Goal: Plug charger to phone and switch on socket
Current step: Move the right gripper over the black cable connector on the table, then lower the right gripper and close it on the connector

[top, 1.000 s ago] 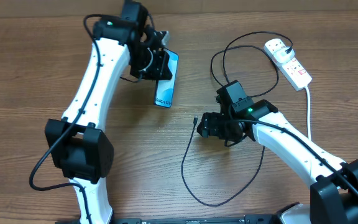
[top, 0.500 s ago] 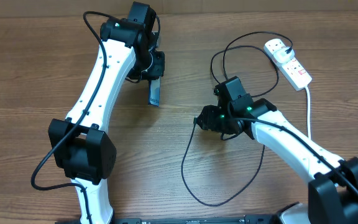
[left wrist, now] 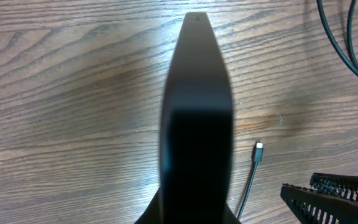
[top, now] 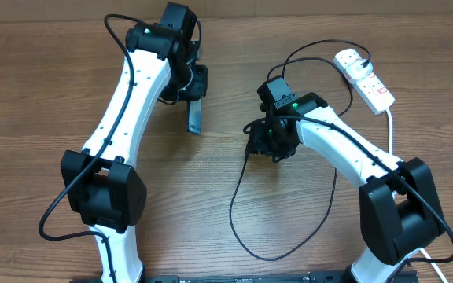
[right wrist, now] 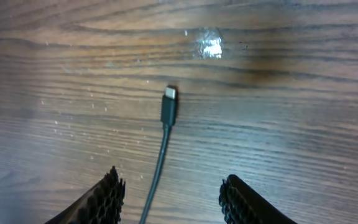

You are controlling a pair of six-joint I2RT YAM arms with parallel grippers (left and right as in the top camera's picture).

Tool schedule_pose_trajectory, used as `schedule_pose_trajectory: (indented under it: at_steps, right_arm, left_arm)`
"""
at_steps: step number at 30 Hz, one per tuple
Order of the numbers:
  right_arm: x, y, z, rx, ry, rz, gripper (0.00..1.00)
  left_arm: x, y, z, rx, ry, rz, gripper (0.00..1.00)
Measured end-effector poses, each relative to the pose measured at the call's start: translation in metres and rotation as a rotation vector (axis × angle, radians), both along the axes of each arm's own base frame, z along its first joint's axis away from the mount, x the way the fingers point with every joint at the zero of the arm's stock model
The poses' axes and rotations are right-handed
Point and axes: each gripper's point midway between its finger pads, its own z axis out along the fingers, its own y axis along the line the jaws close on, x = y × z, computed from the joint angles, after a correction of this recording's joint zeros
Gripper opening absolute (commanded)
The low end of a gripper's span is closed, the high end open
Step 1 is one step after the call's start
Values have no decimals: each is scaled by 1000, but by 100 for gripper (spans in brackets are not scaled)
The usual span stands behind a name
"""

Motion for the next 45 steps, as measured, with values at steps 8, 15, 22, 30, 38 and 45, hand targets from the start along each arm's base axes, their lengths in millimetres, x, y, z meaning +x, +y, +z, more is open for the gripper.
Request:
schedule_pose_trajectory:
  at_steps: [8, 15, 22, 30, 38, 45]
  right_arm:
    - [11, 27, 7, 66, -61, -18, 47]
    - [8, 21, -10, -85, -86, -94, 47]
    - [4, 21, -30, -161, -76, -107, 45]
    - [3, 16, -55, -212, -37, -116, 39]
    - [6, 8, -56, -256, -59, -125, 35]
    - [-1, -1, -57, -301, -35, -122, 34]
  left_arm:
    - [3, 15, 0, -9, 10, 50, 4]
    - [4, 45, -1, -13, 41, 120, 4]
    - [1, 46, -3, -10, 58, 121, 5]
    - [0, 46, -3, -9, 59, 121, 4]
    - [0, 46, -3, -9, 59, 121, 4]
    - [0, 46, -3, -10, 60, 121, 4]
